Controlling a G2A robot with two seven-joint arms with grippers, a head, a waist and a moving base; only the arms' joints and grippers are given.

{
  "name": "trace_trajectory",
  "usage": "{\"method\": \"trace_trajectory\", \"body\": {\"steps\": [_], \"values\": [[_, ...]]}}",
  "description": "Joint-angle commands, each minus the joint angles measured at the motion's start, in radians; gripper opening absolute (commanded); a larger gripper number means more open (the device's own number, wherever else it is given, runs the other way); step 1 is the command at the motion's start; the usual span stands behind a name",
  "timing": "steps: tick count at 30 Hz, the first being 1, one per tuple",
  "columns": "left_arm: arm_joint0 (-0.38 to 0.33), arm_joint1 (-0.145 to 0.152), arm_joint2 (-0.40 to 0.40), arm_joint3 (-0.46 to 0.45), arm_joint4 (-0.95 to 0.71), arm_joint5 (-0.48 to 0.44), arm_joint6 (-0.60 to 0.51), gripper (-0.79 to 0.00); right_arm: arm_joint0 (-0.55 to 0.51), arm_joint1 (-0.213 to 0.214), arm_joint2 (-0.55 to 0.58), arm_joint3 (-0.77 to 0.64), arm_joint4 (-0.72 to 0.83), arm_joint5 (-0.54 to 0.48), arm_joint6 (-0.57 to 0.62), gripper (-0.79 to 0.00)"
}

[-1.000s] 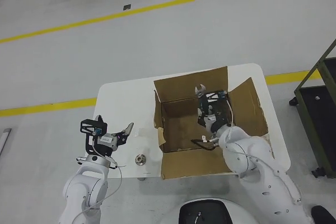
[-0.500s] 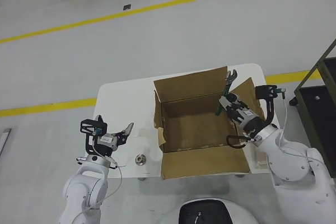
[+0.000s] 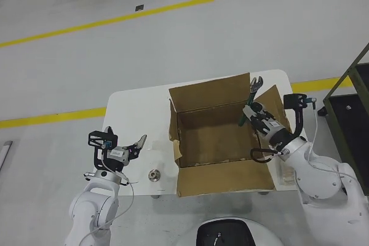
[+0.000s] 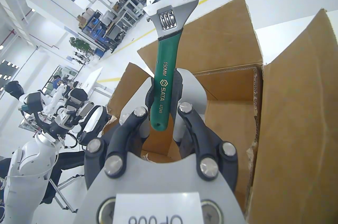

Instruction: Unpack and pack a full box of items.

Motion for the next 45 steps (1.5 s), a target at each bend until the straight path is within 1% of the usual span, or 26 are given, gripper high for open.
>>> {"method": "trace_trajectory", "body": {"steps": [1, 7, 12, 16, 21, 27, 36, 40, 43, 45], "values": [[0.000, 0.000, 0.000, 0.000, 0.000, 0.000, 0.000, 0.000, -0.012, 0.003, 0.029, -0.020, 0.019, 0.010, -0.019, -0.785], [0.000, 0.000, 0.000, 0.000, 0.000, 0.000, 0.000, 0.000, -0.078, 0.017, 0.182, -0.093, 0.069, 0.029, -0.041, -0.785], [0.000, 0.000, 0.000, 0.000, 0.000, 0.000, 0.000, 0.000, -0.156, 0.030, 0.313, -0.131, 0.115, 0.021, -0.018, -0.785], [0.000, 0.000, 0.000, 0.000, 0.000, 0.000, 0.000, 0.000, -0.204, 0.040, 0.389, -0.113, 0.106, 0.009, -0.004, -0.785], [0.000, 0.000, 0.000, 0.000, 0.000, 0.000, 0.000, 0.000, -0.250, 0.051, 0.439, -0.068, 0.070, -0.009, 0.025, -0.785], [0.000, 0.000, 0.000, 0.000, 0.000, 0.000, 0.000, 0.000, -0.292, 0.064, 0.449, -0.014, -0.022, -0.027, 0.061, -0.785], [0.000, 0.000, 0.000, 0.000, 0.000, 0.000, 0.000, 0.000, -0.319, 0.085, 0.428, 0.042, -0.228, -0.033, 0.142, -0.785], [0.000, 0.000, 0.000, 0.000, 0.000, 0.000, 0.000, 0.000, -0.320, 0.094, 0.406, 0.066, -0.308, -0.041, 0.195, -0.785], [0.000, 0.000, 0.000, 0.000, 0.000, 0.000, 0.000, 0.000, -0.321, 0.099, 0.379, 0.075, -0.369, -0.048, 0.215, -0.785], [0.000, 0.000, 0.000, 0.000, 0.000, 0.000, 0.000, 0.000, -0.319, 0.100, 0.361, 0.089, -0.383, -0.041, 0.216, -0.785]]}}
